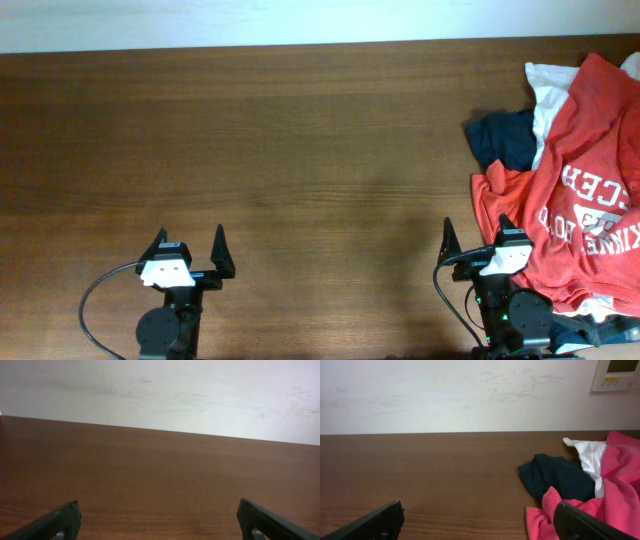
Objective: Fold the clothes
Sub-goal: 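Move the right gripper toward the orange t-shirt on the clothes pile, then grasp the orange t-shirt edge with the right gripper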
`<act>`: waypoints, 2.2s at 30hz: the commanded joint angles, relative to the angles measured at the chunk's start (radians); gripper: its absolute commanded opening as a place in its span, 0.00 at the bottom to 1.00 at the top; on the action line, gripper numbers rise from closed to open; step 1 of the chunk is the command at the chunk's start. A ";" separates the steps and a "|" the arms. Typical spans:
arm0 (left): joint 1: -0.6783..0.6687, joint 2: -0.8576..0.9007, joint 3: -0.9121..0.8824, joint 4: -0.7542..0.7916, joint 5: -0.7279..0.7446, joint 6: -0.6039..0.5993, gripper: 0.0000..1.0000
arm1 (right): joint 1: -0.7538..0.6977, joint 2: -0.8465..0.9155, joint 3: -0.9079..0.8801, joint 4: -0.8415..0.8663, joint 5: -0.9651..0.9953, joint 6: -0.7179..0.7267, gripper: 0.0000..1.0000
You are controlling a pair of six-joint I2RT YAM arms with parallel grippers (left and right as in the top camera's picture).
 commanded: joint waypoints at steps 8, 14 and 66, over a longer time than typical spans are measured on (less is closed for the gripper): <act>0.005 -0.007 -0.006 -0.001 0.014 0.016 0.99 | 0.005 -0.006 -0.005 -0.005 0.001 -0.007 0.99; 0.005 -0.007 -0.006 0.000 0.014 0.016 0.99 | 0.005 -0.006 -0.005 -0.005 0.001 -0.007 0.99; 0.005 1.042 0.849 -0.555 0.086 0.069 0.99 | -0.166 1.569 0.921 -0.556 0.083 0.122 0.95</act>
